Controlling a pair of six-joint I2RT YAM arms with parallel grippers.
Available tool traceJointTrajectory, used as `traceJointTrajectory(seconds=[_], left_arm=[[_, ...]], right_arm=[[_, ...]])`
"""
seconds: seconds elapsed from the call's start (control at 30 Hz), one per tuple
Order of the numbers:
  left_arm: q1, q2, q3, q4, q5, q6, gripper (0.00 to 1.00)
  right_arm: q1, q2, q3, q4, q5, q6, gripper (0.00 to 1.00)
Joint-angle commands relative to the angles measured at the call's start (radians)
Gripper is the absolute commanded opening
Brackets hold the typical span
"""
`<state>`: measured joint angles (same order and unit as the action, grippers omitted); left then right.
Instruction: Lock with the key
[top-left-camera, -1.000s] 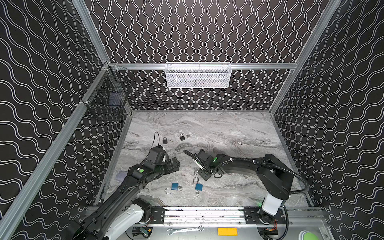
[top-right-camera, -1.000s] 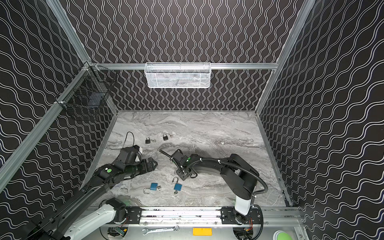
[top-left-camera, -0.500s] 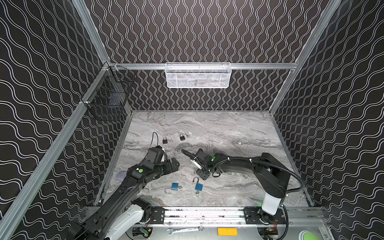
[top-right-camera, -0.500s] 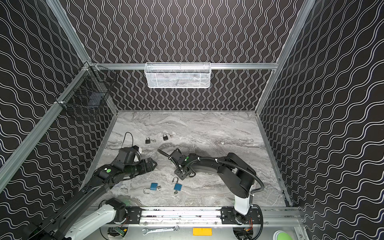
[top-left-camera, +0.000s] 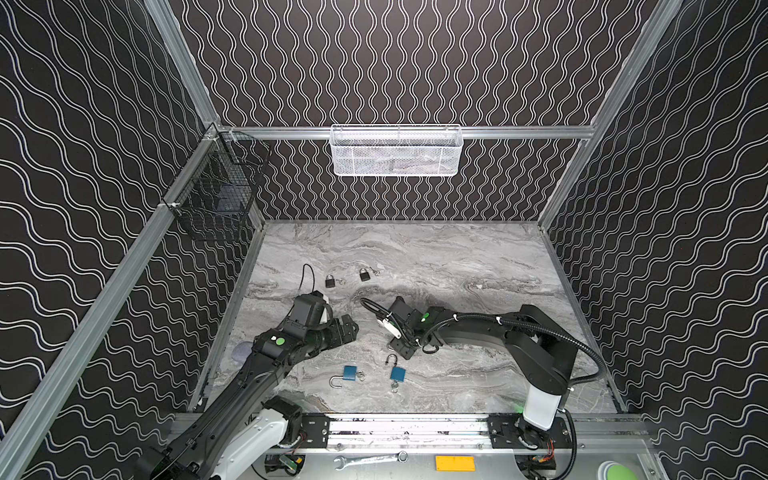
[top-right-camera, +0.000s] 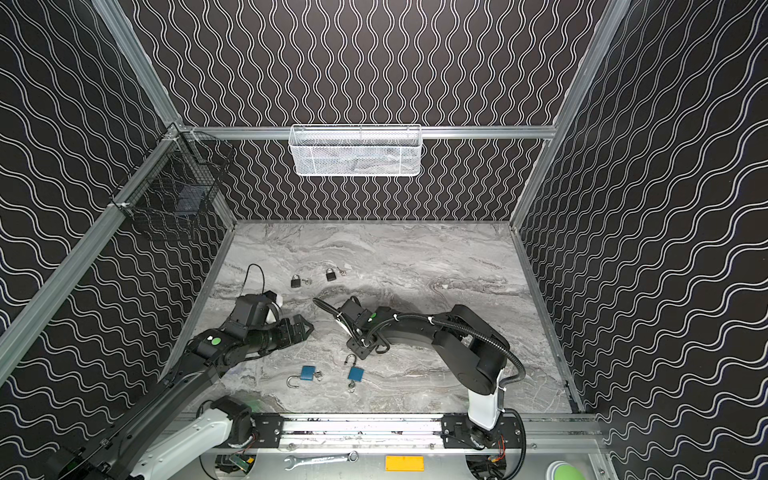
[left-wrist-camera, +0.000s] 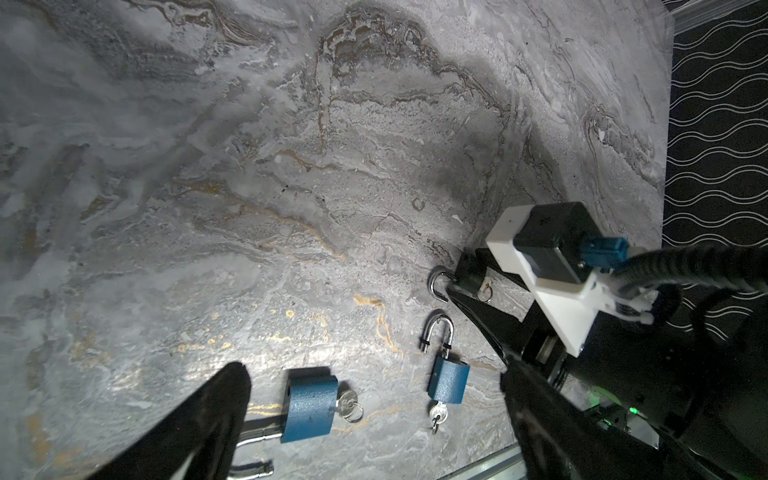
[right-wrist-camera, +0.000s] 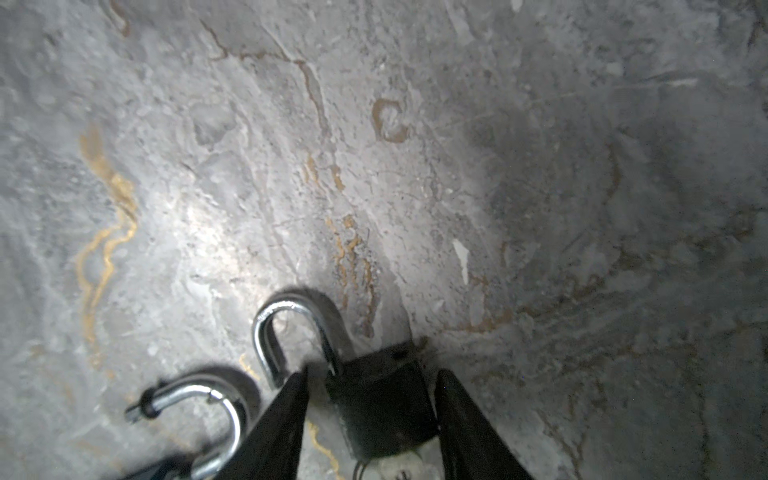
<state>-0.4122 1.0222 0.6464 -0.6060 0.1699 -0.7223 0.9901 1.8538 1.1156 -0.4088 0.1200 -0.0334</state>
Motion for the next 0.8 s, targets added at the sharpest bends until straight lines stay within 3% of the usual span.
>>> traceJointTrajectory(seconds=[0.0, 0.23, 0.77], left_arm=[[0.004, 0.001, 0.004, 0.024, 0.008, 0.022, 0.98], [0.009, 0.007, -0.006, 0.038, 0.019, 0.022, 0.99], [0.012, 0.058, -0.021, 0.118, 0.095, 0.029, 0.98]], right_arm=[[0.001, 0.009, -0.015, -0.033, 0.000, -0.003, 0.48], [-0.001, 0.005, -0.025, -0.041, 0.000, 0.007, 0.44], [-0.021, 0.001, -0.026, -0.003, -0.026, 0.023, 0.19]])
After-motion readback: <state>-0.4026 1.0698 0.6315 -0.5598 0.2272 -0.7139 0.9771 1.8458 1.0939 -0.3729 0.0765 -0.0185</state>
